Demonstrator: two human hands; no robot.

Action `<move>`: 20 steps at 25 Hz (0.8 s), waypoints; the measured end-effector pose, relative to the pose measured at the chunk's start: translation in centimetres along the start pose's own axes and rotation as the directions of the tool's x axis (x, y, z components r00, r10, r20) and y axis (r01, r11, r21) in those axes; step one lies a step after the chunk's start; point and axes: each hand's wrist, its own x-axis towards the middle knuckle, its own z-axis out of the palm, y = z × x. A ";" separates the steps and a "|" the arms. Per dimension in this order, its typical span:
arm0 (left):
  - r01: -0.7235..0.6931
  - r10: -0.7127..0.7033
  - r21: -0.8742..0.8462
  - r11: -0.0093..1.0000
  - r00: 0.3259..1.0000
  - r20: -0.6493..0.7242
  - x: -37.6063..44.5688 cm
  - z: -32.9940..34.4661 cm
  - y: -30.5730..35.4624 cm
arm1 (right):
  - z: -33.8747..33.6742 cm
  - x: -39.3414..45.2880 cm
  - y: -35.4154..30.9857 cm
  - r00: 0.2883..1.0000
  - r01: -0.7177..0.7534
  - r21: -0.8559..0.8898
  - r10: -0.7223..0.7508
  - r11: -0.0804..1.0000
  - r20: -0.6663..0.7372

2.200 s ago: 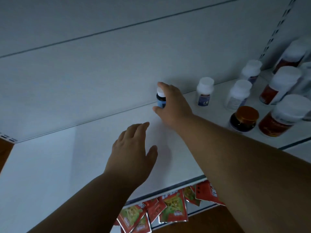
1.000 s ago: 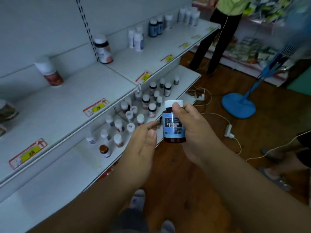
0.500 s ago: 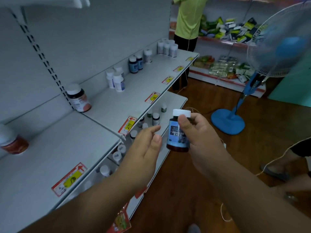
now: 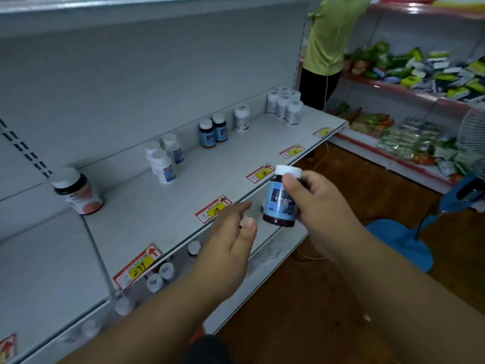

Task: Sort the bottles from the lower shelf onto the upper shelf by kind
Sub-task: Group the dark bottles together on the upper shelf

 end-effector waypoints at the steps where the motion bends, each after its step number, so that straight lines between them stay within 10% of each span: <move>1: 0.031 -0.031 0.032 0.999 0.999 -0.017 1.5 0.3 0.0 | -0.2 2.2 -0.3 1.000 0.002 -0.007 -0.001 1.000 0.025; 16: 0.092 -0.038 0.247 0.965 0.976 -0.214 23.3 -0.9 -5.9 | 3.2 27.5 -0.5 0.905 0.151 -0.268 -0.024 0.952 0.424; 20: 0.295 -0.142 0.451 0.842 0.929 -0.343 25.7 -0.6 -7.8 | 5.5 32.6 -0.2 0.827 0.307 -0.305 -0.094 0.902 0.554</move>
